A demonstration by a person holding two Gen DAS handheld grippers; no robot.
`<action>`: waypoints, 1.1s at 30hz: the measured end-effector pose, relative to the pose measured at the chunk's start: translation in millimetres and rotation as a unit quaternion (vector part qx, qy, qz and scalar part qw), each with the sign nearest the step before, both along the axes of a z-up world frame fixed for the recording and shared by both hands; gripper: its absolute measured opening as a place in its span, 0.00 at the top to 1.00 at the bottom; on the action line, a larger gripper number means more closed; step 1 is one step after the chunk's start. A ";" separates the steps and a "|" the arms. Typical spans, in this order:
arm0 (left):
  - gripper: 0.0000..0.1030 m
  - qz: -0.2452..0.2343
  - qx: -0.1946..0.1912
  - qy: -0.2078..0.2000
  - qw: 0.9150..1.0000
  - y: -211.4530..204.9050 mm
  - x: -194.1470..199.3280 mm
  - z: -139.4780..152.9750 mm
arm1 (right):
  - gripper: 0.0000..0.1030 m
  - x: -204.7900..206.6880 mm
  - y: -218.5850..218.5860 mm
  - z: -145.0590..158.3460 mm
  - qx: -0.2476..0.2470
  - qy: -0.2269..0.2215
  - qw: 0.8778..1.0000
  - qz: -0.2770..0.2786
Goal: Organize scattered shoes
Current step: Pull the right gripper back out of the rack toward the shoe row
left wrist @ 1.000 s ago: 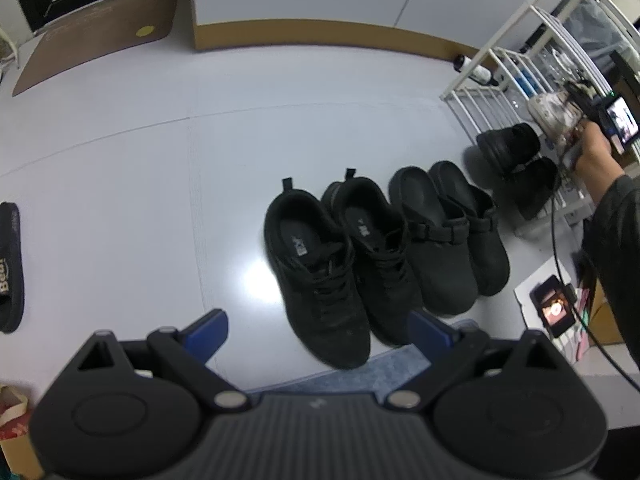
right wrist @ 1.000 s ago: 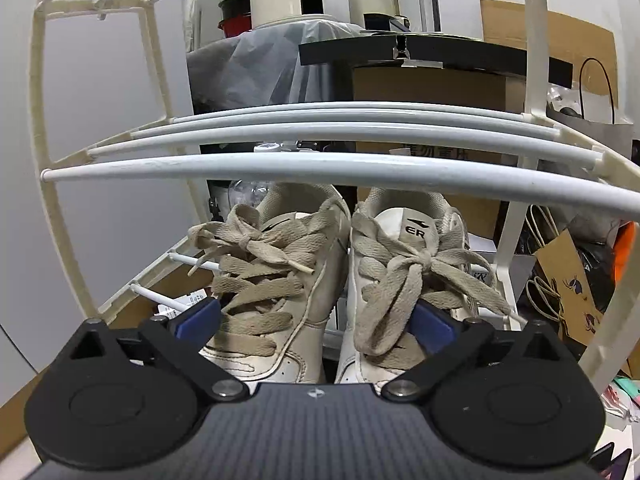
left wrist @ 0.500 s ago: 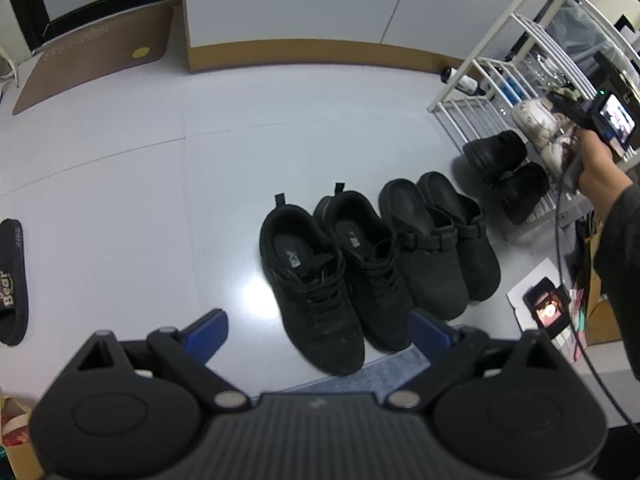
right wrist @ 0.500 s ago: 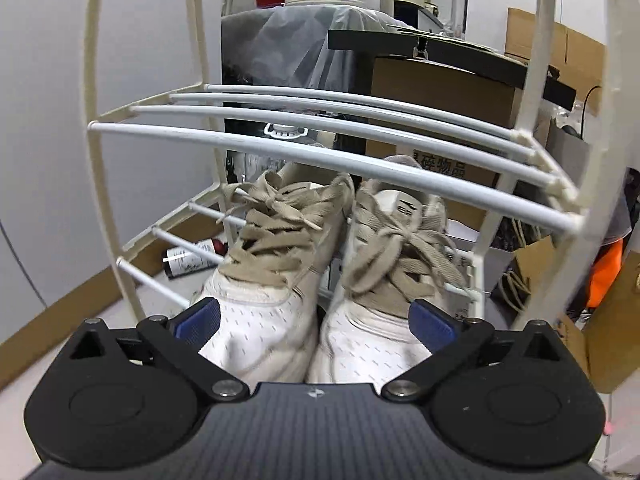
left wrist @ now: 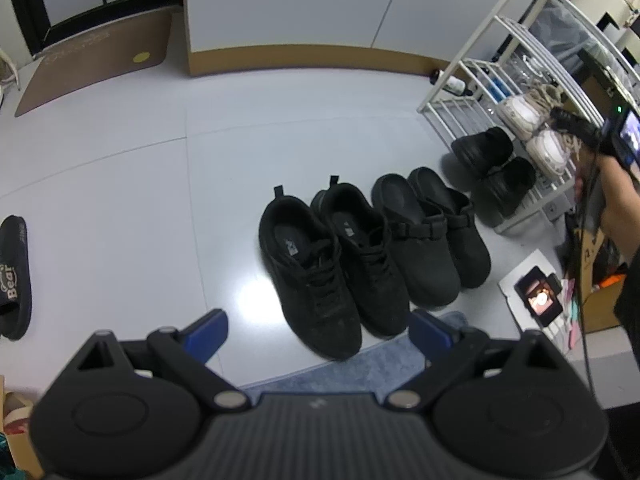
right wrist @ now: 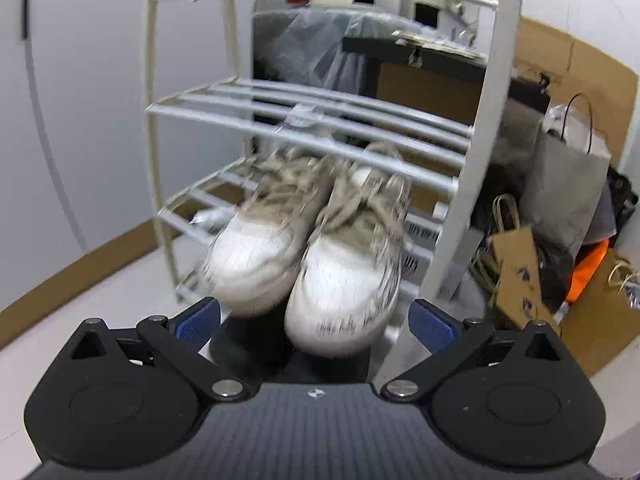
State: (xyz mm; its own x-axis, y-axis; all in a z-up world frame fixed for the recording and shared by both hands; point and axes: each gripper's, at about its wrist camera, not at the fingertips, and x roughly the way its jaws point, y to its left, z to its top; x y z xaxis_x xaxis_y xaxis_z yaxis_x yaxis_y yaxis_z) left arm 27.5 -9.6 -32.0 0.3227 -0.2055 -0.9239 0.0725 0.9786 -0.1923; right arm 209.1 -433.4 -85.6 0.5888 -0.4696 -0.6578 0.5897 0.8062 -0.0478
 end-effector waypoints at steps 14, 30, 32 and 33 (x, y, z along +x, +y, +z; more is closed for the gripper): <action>0.05 -0.009 -0.009 -0.016 1.000 -9.4 -16.0 12.5 | 0.00 -67.7 38.1 42.7 0.159 -0.034 0.986 0.026; 0.05 -0.014 -0.019 -0.025 0.999 -20.2 -9.8 16.6 | 0.00 -82.6 97.5 58.9 0.090 0.073 0.970 0.213; 0.05 -0.009 -0.016 -0.020 1.000 -19.5 -8.9 13.4 | 0.01 -84.8 103.1 57.0 0.075 0.091 0.964 0.237; 0.05 -0.007 -0.015 -0.019 1.000 -19.3 -8.3 12.7 | 0.01 -85.5 106.3 56.2 0.065 0.102 0.960 0.252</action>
